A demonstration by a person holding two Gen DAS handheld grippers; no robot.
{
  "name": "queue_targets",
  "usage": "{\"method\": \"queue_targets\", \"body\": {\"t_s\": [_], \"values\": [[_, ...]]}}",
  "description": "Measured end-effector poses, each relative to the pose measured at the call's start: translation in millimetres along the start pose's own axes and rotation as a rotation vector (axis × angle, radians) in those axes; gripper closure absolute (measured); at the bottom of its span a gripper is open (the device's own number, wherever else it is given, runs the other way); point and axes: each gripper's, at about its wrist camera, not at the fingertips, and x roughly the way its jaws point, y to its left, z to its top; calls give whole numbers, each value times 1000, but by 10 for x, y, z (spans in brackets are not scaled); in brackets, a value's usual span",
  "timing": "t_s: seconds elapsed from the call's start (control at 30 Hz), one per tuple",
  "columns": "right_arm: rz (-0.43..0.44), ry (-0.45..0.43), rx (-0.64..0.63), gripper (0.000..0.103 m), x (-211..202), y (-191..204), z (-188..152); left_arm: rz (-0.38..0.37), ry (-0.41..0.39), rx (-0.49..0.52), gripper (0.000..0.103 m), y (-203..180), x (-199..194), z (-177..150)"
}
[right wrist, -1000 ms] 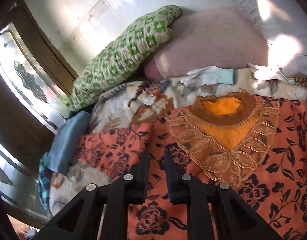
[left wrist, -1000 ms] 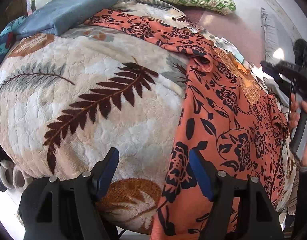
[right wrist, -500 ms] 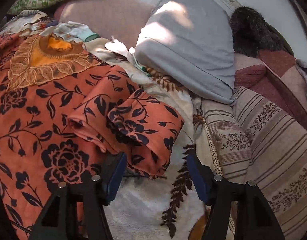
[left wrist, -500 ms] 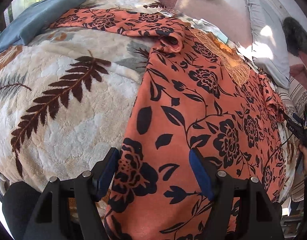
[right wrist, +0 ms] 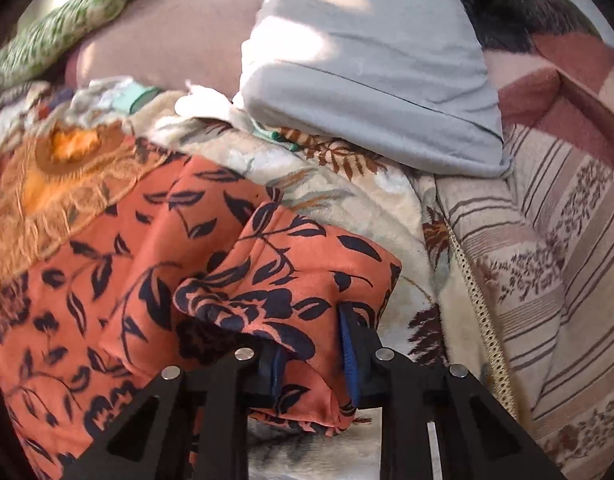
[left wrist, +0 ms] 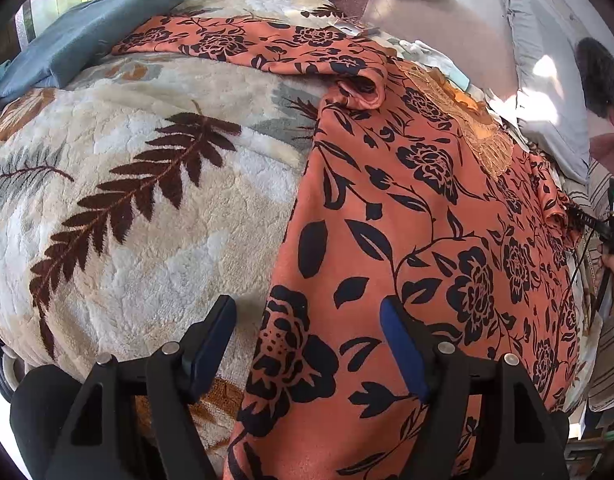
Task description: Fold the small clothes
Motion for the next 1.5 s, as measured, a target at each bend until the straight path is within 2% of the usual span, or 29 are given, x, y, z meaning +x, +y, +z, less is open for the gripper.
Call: {"method": "queue_targets", "body": {"t_s": [0.2, 0.37, 0.47, 0.63, 0.7, 0.73, 0.77, 0.8, 0.83, 0.87, 0.93, 1.03, 1.17, 1.3, 1.4, 1.47, 1.5], "values": [[198, -26, 351, 80, -136, -412, 91, -31, -6, -23, 27, 63, -35, 2], [396, -87, 523, 85, -393, -376, 145, -49, -13, -41, 27, 91, -60, 1], [537, -141, 541, 86, -631, -65, 295, -56, -24, -44, 27, 113, -112, -18], [750, -246, 450, 86, -1182, 885, 578, -55, -43, -70, 27, 219, -194, -31], [795, -246, 429, 85, -1252, 1297, 587, -51, -51, -82, 27, 259, -215, -27], [844, -213, 393, 83, -1208, 1551, 574, -49, -53, -86, 27, 275, -224, -27], [875, -155, 340, 79, -1123, 1820, 540, -47, -51, -91, 27, 291, -231, -25], [878, -62, 273, 53, -985, 2116, 491, -47, -51, -95, 27, 301, -236, -21], [856, 40, 211, 18, -829, 2372, 404, -47, -51, -96, 27, 304, -242, -14], [839, 106, 170, 16, -693, 2559, 280, -46, -53, -94, 27, 302, -253, -5], [840, 170, 161, 15, -545, 2697, 35, -45, -66, -89, 27, 293, -288, 17], [893, 154, 293, 15, -516, 2421, -211, -48, -72, -69, 27, 221, -282, 94], [913, 112, 590, 15, -410, 1576, -408, -77, -85, -24, 27, -23, -231, 290], [916, 101, 827, 15, -189, 824, -517, -114, -94, 42, 27, -358, -169, 528], [947, 90, 941, 15, -80, 481, -577, -197, -26, 7, 26, -514, 34, 770], [959, 78, 944, 15, -65, 434, -613, -286, 36, -43, 26, -607, 222, 936], [964, 77, 931, 15, -63, 450, -633, -302, 66, -72, 26, -666, 312, 1008]]}}
